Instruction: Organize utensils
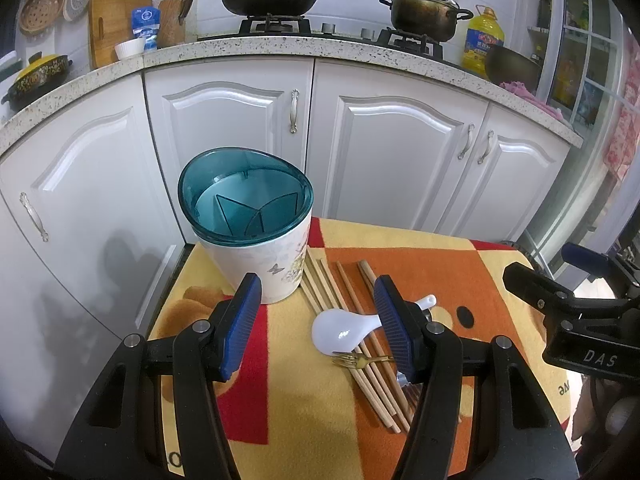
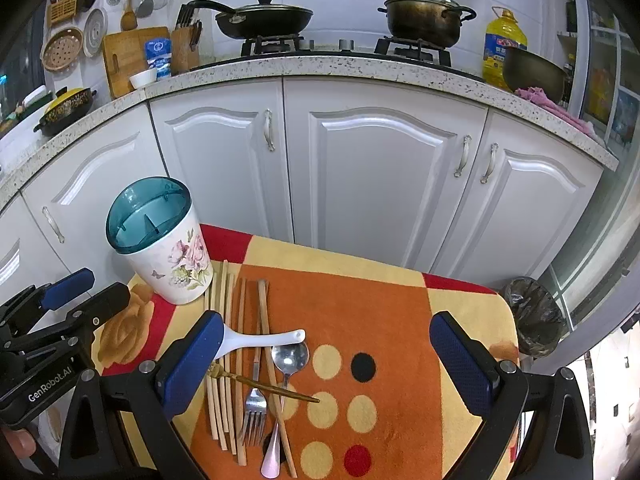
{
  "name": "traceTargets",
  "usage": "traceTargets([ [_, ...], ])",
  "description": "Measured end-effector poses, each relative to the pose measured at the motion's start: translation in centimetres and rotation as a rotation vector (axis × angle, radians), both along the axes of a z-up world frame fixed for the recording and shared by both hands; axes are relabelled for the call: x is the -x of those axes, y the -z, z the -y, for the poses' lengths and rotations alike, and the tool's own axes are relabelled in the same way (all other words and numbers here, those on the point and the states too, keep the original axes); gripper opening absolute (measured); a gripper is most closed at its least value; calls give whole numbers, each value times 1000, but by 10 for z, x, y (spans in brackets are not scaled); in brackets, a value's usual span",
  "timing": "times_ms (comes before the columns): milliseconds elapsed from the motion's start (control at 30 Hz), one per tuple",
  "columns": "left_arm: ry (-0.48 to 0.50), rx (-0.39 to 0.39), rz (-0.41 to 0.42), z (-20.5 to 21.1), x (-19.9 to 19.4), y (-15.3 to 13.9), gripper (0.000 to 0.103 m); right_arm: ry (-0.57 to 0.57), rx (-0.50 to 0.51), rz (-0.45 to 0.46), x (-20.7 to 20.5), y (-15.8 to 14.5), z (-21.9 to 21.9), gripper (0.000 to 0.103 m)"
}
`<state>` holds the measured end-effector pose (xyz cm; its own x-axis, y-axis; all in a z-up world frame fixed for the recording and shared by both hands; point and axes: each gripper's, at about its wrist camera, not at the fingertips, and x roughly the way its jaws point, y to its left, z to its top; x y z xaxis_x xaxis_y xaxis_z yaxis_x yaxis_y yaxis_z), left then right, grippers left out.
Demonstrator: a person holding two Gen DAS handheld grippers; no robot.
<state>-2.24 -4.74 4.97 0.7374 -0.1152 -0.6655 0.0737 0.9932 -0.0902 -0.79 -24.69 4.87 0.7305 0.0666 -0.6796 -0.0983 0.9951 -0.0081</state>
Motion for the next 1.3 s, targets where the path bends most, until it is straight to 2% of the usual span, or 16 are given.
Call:
traceTargets([
  [833, -3, 15, -21, -6, 0, 6, 58, -8, 15, -22, -3, 5, 1, 103],
  [1300, -60, 57, -97, -36, -4, 25, 58, 1, 5, -46, -7, 13, 11, 103],
])
